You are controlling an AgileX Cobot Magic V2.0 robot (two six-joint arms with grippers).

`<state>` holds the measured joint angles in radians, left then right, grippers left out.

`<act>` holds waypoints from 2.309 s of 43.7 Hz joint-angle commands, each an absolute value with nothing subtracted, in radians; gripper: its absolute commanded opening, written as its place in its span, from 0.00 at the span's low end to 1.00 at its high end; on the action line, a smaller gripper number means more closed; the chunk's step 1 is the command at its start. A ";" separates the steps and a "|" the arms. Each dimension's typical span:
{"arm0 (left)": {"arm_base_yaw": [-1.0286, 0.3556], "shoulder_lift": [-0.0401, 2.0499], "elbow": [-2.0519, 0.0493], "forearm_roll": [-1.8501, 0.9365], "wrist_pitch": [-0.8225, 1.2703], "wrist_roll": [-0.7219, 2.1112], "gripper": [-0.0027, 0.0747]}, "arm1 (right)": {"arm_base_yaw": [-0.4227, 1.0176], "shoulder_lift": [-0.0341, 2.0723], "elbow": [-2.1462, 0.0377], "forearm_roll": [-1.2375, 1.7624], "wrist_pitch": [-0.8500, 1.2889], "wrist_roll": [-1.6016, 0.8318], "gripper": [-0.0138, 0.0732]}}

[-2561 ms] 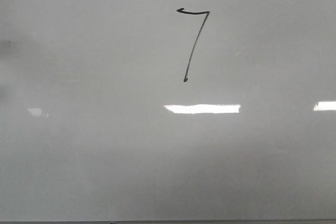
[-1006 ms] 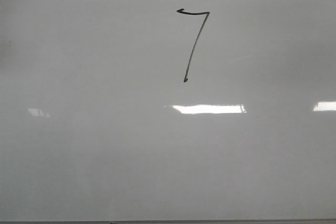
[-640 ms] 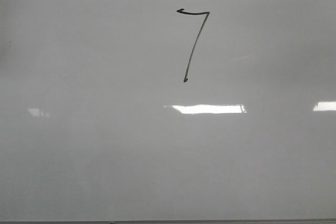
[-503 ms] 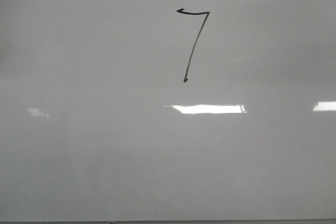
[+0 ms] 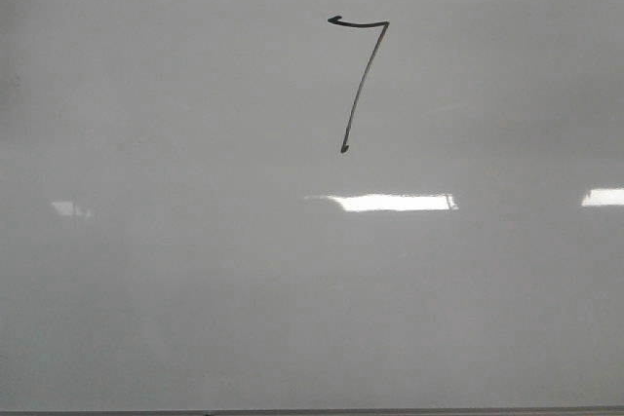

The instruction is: Write number 7 on whiteboard

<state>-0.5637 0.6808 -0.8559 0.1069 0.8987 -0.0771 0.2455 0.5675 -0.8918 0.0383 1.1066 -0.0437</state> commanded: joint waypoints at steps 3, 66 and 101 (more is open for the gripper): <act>-0.572 0.682 -0.887 0.105 0.836 -0.077 0.01 | 0.239 0.570 -0.911 0.029 1.039 -0.049 0.08; -0.003 -0.020 0.010 -0.008 0.000 0.093 0.01 | 0.239 0.570 -0.911 0.029 1.040 -0.049 0.08; -0.001 -0.020 0.010 -0.008 -0.100 0.039 0.01 | 0.239 0.570 -0.911 0.029 1.040 -0.049 0.08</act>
